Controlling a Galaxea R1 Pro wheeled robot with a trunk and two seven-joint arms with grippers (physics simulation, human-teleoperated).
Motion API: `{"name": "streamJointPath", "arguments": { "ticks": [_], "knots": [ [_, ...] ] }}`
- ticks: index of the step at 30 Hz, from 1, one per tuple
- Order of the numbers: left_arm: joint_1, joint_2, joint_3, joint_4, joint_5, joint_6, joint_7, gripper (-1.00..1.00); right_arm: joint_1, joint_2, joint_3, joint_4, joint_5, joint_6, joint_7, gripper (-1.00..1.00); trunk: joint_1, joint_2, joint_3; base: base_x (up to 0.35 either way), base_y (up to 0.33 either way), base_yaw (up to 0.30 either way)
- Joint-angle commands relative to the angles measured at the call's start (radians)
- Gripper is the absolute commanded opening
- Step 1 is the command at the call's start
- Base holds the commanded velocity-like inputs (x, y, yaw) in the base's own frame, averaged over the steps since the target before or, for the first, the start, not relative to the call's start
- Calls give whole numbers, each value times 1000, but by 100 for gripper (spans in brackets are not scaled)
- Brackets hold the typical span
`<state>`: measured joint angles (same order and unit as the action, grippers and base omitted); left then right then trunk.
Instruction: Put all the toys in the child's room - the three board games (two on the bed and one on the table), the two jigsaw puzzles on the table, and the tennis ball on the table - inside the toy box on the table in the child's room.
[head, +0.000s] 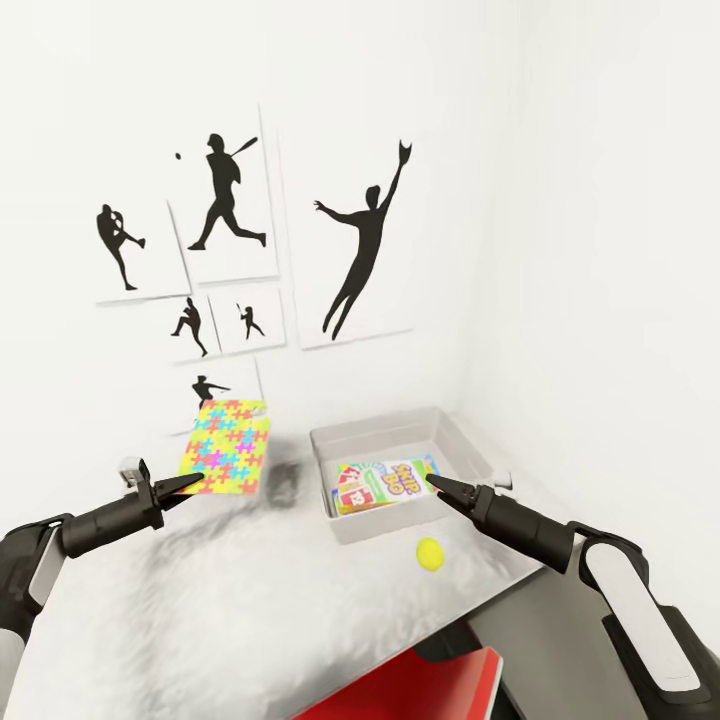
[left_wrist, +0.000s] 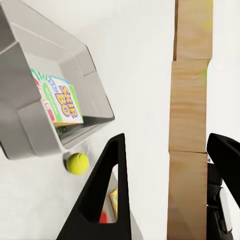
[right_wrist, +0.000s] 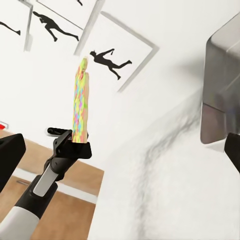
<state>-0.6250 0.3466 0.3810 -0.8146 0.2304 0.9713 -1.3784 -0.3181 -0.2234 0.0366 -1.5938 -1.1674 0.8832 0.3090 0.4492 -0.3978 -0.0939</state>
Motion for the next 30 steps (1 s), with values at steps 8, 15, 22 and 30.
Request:
{"name": "streamJointPath", "arguments": {
  "ticks": [8,15,22,30],
  "knots": [
    [-1,1,1,0,1,10,-2,-100,-1,-1,0,0,5,2,5,100,1,-2,-2,65,0,1],
    [-1,1,1,0,1,10,-2,-100,-1,-1,0,0,5,2,5,100,1,-2,-2,-1,0,0],
    [-1,1,1,0,1,10,-2,-100,-1,0,0,0,5,2,5,100,1,-2,-2,-40,0,0],
    [-1,1,1,0,1,10,-2,-100,-1,0,1,1,5,2,5,100,1,-2,-2,-2,0,0]
  ]
}}
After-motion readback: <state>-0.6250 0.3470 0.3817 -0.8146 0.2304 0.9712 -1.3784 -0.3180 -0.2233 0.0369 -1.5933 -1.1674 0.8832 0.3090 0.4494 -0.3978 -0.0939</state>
